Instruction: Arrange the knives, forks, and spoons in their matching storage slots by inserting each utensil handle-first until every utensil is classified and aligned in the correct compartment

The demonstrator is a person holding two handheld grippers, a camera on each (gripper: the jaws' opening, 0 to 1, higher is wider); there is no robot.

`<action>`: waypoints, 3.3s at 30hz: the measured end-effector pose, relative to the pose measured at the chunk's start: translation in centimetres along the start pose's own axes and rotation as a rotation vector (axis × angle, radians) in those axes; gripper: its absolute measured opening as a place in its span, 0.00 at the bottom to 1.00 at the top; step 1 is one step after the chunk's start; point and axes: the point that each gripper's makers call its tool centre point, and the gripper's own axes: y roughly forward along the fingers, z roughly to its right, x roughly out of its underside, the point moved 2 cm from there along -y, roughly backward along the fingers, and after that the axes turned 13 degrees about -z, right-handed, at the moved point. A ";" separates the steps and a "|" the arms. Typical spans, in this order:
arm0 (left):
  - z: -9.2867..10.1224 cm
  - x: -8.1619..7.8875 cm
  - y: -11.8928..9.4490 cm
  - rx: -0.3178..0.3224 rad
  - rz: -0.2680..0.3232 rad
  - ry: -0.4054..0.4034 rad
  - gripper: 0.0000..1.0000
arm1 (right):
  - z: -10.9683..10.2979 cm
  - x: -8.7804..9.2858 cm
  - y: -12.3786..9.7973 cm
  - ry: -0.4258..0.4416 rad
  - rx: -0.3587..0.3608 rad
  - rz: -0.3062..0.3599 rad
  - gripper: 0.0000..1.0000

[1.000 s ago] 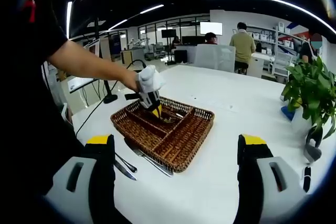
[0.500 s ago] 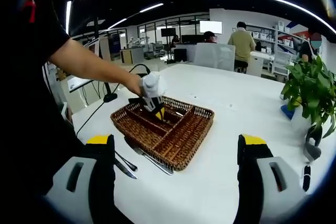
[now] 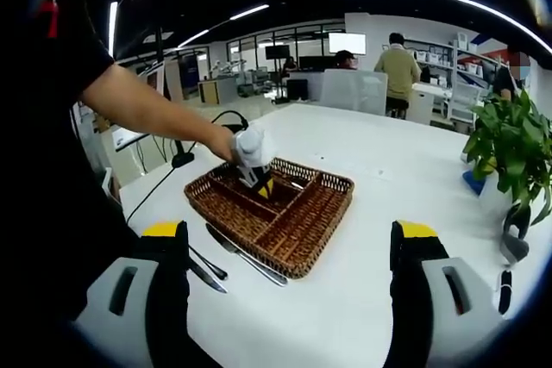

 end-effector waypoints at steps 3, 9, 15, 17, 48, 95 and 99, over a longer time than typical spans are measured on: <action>0.0 0.0 -0.1 -0.020 0.005 0.022 0.03 | -0.1 -0.1 -0.1 -0.002 0.000 0.007 1.00; 0.3 -0.2 -0.6 -0.017 0.112 -0.066 0.10 | -0.4 -0.1 -0.4 -0.005 -0.002 0.012 1.00; 0.6 0.9 -2.4 -0.037 0.228 -0.121 0.29 | -0.8 -0.4 -0.5 -0.018 -0.008 0.020 1.00; 0.5 1.3 -3.7 -0.015 0.304 -0.213 0.33 | -1.1 -0.8 -0.5 -0.026 -0.013 0.025 1.00; 6.9 18.2 -21.5 -0.226 0.741 -0.795 1.00 | -1.8 -4.8 2.8 -0.039 0.009 0.061 1.00; 12.8 21.2 -21.9 -0.266 0.681 -0.779 1.00 | -8.4 -6.9 4.6 -0.394 -0.221 0.004 1.00; 12.9 21.3 -21.8 -0.269 0.678 -0.767 1.00 | -9.9 -6.4 6.0 -0.425 -0.264 -0.029 0.98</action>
